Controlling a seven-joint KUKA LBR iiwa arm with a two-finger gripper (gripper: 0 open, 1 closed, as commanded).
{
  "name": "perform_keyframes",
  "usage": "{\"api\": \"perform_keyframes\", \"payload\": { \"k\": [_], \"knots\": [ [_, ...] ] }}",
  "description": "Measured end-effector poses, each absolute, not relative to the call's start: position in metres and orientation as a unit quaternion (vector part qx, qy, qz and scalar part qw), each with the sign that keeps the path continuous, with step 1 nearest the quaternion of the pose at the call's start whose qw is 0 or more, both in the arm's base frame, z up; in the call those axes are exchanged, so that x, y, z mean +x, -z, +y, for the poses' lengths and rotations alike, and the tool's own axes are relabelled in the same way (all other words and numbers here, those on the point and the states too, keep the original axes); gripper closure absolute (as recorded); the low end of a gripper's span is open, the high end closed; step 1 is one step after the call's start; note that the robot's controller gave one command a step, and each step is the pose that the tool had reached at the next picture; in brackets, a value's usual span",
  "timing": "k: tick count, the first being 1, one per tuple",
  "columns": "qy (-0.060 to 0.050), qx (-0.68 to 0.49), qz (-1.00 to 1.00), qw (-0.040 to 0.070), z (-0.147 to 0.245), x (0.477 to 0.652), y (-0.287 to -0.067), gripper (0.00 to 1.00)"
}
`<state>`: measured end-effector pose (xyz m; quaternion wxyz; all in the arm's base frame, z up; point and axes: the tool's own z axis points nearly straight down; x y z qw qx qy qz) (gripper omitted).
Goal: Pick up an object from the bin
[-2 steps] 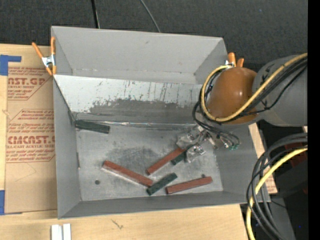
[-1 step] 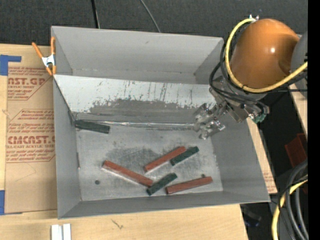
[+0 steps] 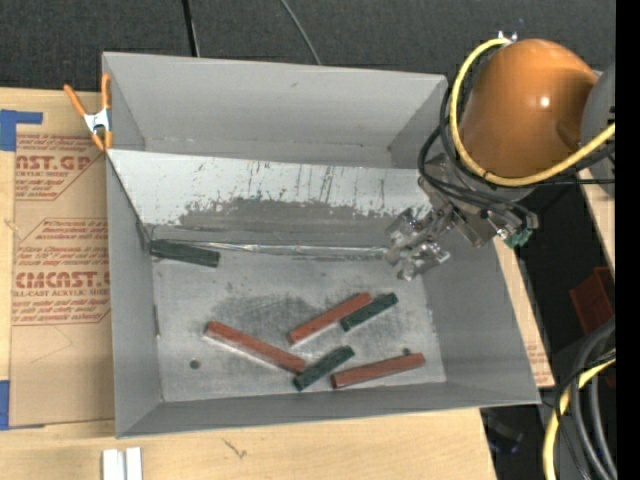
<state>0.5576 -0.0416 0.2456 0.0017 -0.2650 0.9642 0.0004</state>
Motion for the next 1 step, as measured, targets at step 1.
{"api": "perform_keyframes", "payload": {
  "k": [1],
  "knots": [
    [-0.001,-0.22,0.975,0.0,-0.0367,0.534,-0.1468,0.0]
  ]
}}
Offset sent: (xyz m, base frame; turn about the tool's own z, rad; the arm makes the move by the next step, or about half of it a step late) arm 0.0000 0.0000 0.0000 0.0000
